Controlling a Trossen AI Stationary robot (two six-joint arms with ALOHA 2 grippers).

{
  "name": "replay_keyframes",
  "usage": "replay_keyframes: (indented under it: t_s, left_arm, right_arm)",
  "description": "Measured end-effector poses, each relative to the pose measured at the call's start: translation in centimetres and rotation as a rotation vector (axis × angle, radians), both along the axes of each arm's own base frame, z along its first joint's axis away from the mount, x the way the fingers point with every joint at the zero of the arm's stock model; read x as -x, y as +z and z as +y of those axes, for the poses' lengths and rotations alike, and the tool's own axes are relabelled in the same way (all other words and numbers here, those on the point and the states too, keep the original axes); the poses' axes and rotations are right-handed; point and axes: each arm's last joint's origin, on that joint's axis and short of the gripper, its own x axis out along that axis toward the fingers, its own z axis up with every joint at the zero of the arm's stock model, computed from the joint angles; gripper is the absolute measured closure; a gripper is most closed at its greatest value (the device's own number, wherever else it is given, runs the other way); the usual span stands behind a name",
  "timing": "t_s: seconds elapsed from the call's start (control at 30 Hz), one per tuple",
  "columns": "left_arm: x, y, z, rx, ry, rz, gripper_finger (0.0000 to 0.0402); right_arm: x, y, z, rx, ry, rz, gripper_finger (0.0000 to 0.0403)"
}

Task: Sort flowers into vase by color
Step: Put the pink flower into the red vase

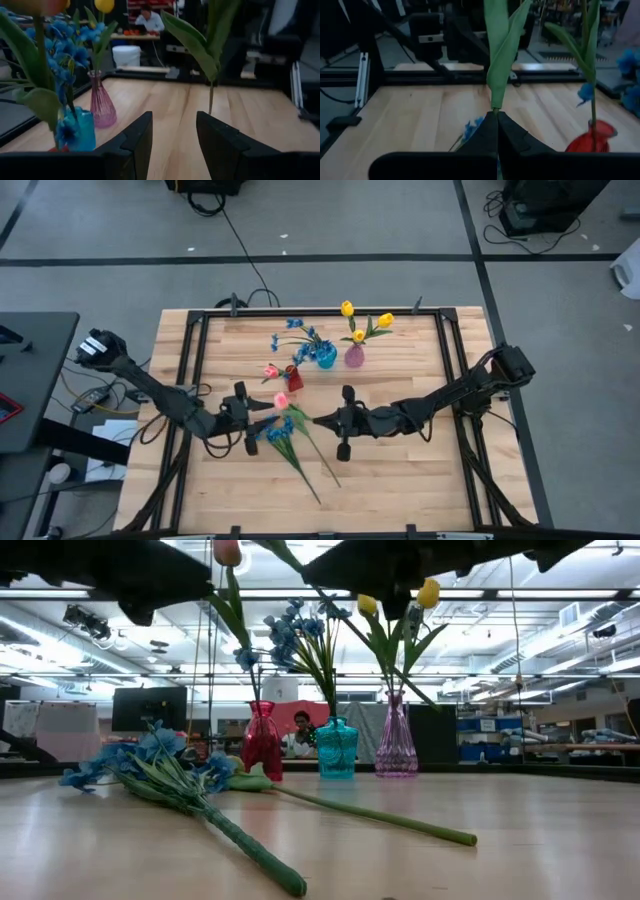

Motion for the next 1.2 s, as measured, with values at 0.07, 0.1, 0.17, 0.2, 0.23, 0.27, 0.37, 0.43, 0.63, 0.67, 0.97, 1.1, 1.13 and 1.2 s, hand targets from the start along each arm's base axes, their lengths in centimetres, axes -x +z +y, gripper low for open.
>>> replay_keyframes:
  t_s: [0.07, 0.1, 0.17, 0.2, 0.23, 0.27, 0.37, 0.43, 0.63, 0.67, 0.97, 1.1, 1.13, 1.2]
  left_arm:
    - [-0.5, 0.0, 0.1, 0.021, 0.015, -0.035, 0.0243]
    - [-0.8, -0.1, 0.1, 0.031, 0.014, -0.050, 0.0243]
    - [-1.4, -0.2, 0.2, 0.051, -0.007, -0.082, 0.0243]
    - [-1.7, -0.4, 0.2, 0.058, -0.020, -0.095, 0.0243]
    - [-2.1, -0.6, 0.2, 0.065, -0.034, -0.107, 0.0243]
    - [-2.3, -0.7, 0.2, 0.072, -0.045, -0.121, 0.0243]
    - [-3.0, -1.0, 0.2, 0.093, -0.074, -0.175, 0.0243]
    - [-3.4, -1.1, 0.3, 0.097, -0.092, -0.206, 0.0243]
    - [-5.3, -0.5, -0.4, 0.054, -0.139, -0.236, 0.0243]
    - [-5.6, -0.5, -0.5, 0.041, -0.140, -0.234, 0.0243]
    - [-7.2, 0.4, -0.8, 0.004, -0.130, -0.252, 0.0243]
    - [-7.4, 0.4, -0.5, 0.030, -0.131, -0.255, 0.0243]
    - [-7.5, 0.3, -0.4, 0.040, -0.141, -0.253, 0.0243]
    - [-7.6, 0.2, -0.3, 0.049, -0.158, -0.244, 0.0245]
  right_arm:
    - [-0.1, 0.2, 0.0, 0.006, 0.020, -0.023, 0.0398]
    - [-0.1, 0.4, 0.0, 0.003, 0.027, -0.034, 0.0398]
    - [-0.1, 0.4, 0.0, 0.005, 0.029, -0.041, 0.0398]
    - [-0.1, 0.5, 0.0, 0.013, 0.031, -0.045, 0.0398]
    - [-0.1, 0.6, 0.0, 0.019, 0.032, -0.053, 0.0398]
    - [-0.1, 0.7, 0.0, 0.022, 0.032, -0.061, 0.0398]
    - [-0.2, 0.7, 0.0, 0.032, 0.033, -0.067, 0.0398]
    - [-0.2, 0.8, 0.0, 0.033, 0.033, -0.072, 0.0398]
    - [-0.2, 0.8, -0.1, 0.033, 0.031, -0.074, 0.0398]
    - [-0.2, 0.8, -0.1, 0.033, 0.031, -0.074, 0.0397]
    - [-0.2, 0.8, -0.1, 0.041, 0.027, -0.073, 0.0397]
    - [-0.2, 1.0, -0.1, 0.056, 0.028, -0.086, 0.0397]
    - [-0.2, 1.0, -0.1, 0.060, 0.028, -0.093, 0.0397]
    - [-0.2, 1.2, -0.1, 0.068, 0.029, -0.103, 0.0397]
